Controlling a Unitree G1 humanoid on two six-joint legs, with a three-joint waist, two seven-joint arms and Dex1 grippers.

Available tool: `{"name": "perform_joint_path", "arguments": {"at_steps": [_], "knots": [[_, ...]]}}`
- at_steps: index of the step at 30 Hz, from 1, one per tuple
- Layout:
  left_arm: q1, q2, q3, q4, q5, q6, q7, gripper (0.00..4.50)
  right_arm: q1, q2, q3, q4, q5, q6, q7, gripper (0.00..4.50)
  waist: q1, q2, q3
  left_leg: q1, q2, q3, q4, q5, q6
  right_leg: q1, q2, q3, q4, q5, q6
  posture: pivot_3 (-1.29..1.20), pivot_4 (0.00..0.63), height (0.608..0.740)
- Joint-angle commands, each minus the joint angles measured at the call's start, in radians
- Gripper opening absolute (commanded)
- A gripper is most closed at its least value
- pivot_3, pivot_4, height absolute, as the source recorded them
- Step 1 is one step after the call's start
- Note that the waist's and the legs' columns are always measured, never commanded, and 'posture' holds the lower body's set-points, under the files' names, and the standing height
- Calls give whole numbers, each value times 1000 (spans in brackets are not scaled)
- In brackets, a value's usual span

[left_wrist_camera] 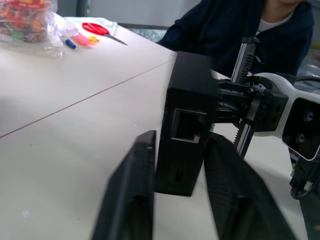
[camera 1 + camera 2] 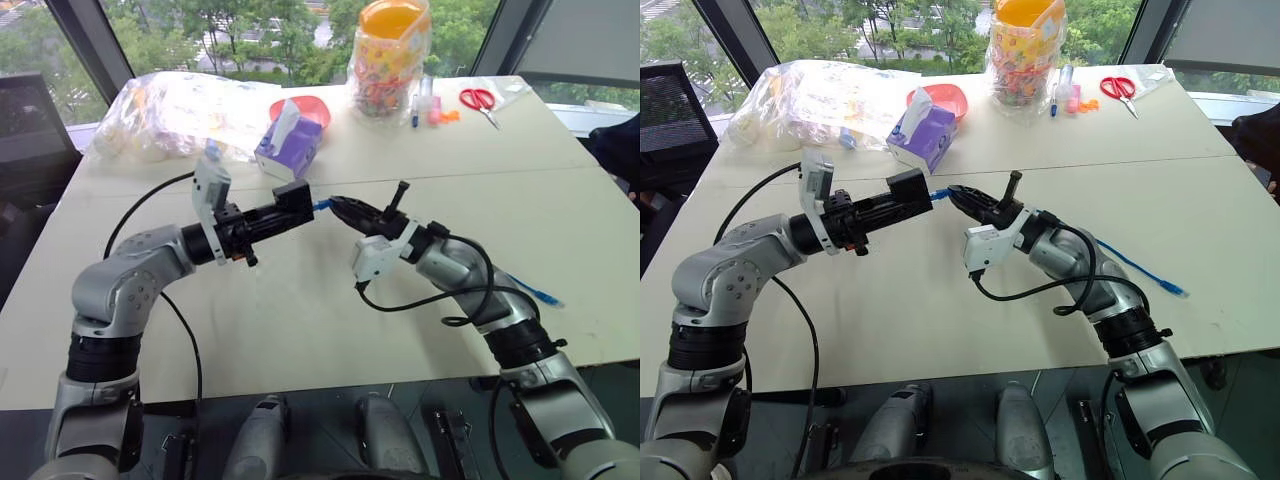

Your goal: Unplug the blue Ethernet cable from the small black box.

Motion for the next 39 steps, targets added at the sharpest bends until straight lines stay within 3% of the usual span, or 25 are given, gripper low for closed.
{"name": "perform_joint_path", "arguments": {"at_steps": [1,7,11,16,19,27,33,38,39], "knots": [[-5,-3,8,-14,5,-24,-7,476,-9,5,4,-43,29,-8,3,0,0,0,0,0,0,0,0,0,0,0,0,0,0,0,0,0,150,726],[-13,1,-4,-3,33,-23,-6,476,-12,5,11,-37,103,-2,73,0,0,0,0,0,0,0,0,0,0,0,0,0,0,0,0,0,150,726],[0,16,-13,-2,65,-47,-32,476,-17,23,3,-58,269,92,204,1424,-1,0,0,0,0,0,0,0,0,0,0,0,0,0,0,0,150,726],[24,64,3,-23,24,-26,-121,476,-28,-38,5,-113,548,256,500,3945,-1,-1,1,0,0,0,0,0,0,0,0,0,-1,0,1,0,150,726],[29,99,15,-29,-2,-6,-164,476,-47,-66,-21,-167,743,477,656,3945,0,-2,2,0,0,0,0,0,0,0,0,0,-1,0,0,0,150,726],[5,134,40,-49,-74,40,-191,476,-212,-60,-84,-138,1115,1121,816,3945,1,-2,2,0,1,-1,-1,0,0,0,0,-1,-1,-1,-1,0,150,726],[9,145,40,-72,-88,50,-186,476,-280,-45,-78,-57,1185,1306,895,3945,2,-3,3,-1,0,0,-1,0,0,-1,0,-1,-3,0,-1,0,150,726],[17,148,47,-89,-97,57,-174,476,-304,-33,-83,-43,1195,1355,930,3945,1,-3,3,-2,0,0,-1,0,0,-2,0,-1,-3,1,1,0,150,726],[19,149,48,-92,-99,58,-171,476,-309,-28,-86,-39,1194,1360,929,3720,0,-3,3,-2,0,0,-1,0,0,-2,0,-1,-3,1,1,0,150,726]]}}
